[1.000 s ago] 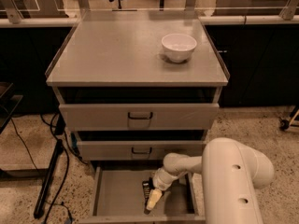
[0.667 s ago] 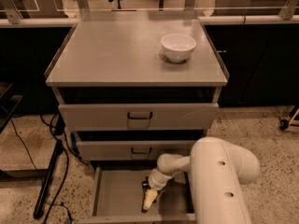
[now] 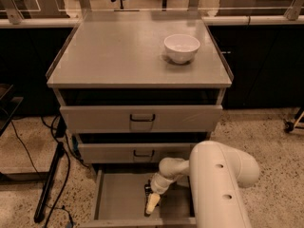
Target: Pick rxbar chocolate from bottom drawer and place on counter
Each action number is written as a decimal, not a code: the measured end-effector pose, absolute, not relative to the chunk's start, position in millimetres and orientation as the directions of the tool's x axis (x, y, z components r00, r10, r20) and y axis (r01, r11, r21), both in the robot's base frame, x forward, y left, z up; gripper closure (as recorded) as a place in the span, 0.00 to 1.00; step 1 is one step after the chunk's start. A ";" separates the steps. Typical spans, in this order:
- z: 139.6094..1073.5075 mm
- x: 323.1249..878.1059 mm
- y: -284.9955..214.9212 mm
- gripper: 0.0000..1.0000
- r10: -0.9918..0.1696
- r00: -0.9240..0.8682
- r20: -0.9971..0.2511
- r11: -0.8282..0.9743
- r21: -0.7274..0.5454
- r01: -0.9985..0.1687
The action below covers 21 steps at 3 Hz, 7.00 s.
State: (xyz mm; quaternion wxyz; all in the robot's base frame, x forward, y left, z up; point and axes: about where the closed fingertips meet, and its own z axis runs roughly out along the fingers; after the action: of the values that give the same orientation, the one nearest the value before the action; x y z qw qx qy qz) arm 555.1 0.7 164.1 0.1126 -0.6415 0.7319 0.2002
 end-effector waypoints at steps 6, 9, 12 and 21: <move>106.4 565.9 -14.0 0.00 -0.883 -0.130 -0.451 0.054 0.178 -0.983; 98.5 569.0 -9.5 0.47 -0.886 -0.105 -0.451 0.026 0.178 -0.984; 98.8 568.9 -9.5 1.00 -0.886 -0.105 -0.451 0.026 0.178 -0.984; 318.4 577.3 -48.8 1.00 -0.856 -0.236 -0.460 0.327 -0.129 -0.936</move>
Offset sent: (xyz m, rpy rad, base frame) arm 0.0185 -0.0138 -0.0281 -0.0150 0.0310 -0.0134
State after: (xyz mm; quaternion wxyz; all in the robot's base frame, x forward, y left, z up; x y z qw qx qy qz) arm 577.3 -48.8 318.4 0.2306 -0.5735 0.7813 0.0866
